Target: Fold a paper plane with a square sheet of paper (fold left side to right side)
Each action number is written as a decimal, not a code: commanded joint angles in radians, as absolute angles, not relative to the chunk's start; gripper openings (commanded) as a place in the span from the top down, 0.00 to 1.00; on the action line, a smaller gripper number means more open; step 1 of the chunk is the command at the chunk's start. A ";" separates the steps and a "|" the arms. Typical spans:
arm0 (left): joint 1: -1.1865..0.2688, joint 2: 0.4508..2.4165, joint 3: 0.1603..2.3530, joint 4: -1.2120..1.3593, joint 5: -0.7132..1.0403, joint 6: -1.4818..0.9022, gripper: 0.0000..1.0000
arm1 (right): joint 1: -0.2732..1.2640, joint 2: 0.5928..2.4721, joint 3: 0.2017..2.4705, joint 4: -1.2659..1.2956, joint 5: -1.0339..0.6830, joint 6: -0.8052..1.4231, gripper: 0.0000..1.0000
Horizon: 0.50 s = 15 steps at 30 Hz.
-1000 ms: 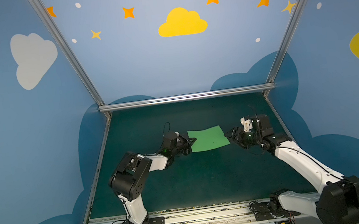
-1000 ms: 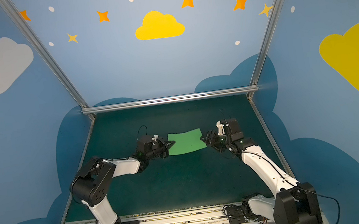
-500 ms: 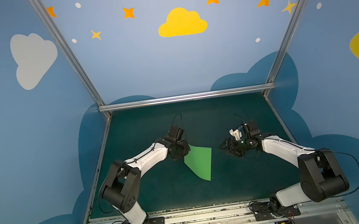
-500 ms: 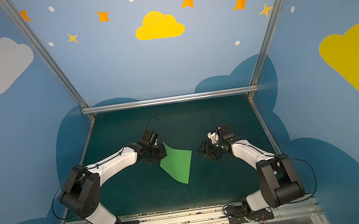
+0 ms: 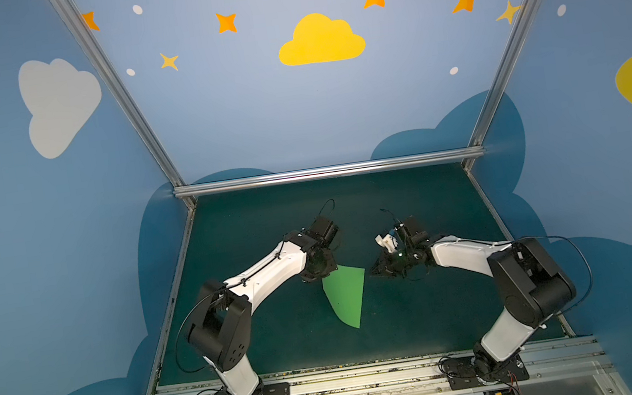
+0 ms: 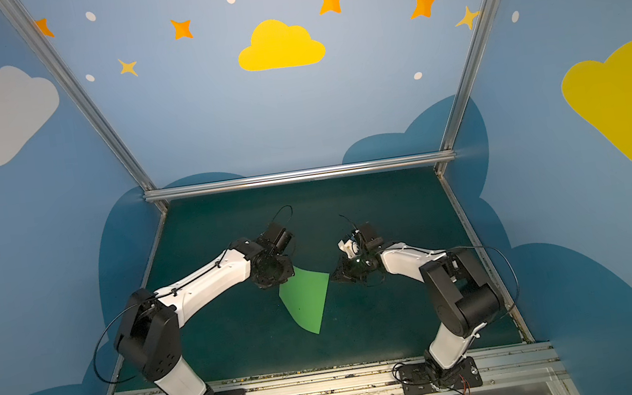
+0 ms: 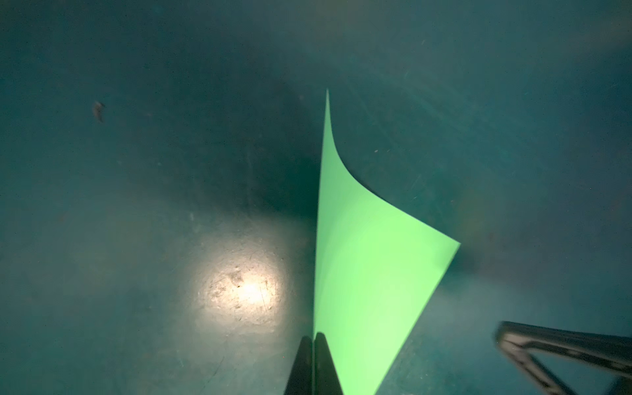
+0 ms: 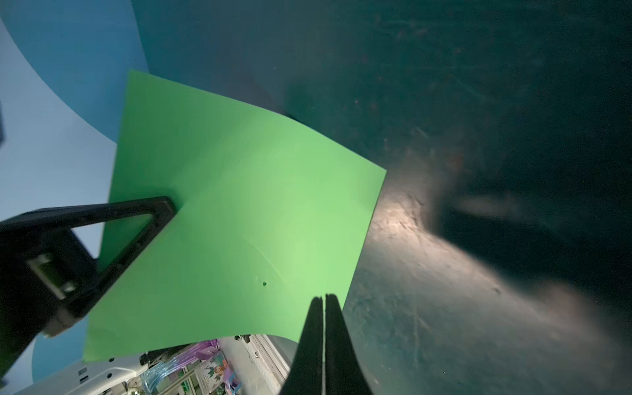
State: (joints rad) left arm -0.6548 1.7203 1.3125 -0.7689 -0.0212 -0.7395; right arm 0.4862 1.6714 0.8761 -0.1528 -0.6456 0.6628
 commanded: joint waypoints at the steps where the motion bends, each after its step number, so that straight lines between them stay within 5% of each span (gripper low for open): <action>1: -0.652 1.715 1.313 -0.839 -0.101 -0.748 0.96 | 0.517 1.695 0.915 -0.132 -0.618 0.684 0.98; 15: -0.652 1.731 1.098 -0.595 -0.113 -1.030 0.96 | 0.542 1.805 1.074 -0.312 -0.619 0.560 1.00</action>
State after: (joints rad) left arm -0.6483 1.7344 1.1210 -0.6563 -0.0929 -0.9436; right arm 0.5381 1.7756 1.0378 -0.2314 -0.6216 0.6189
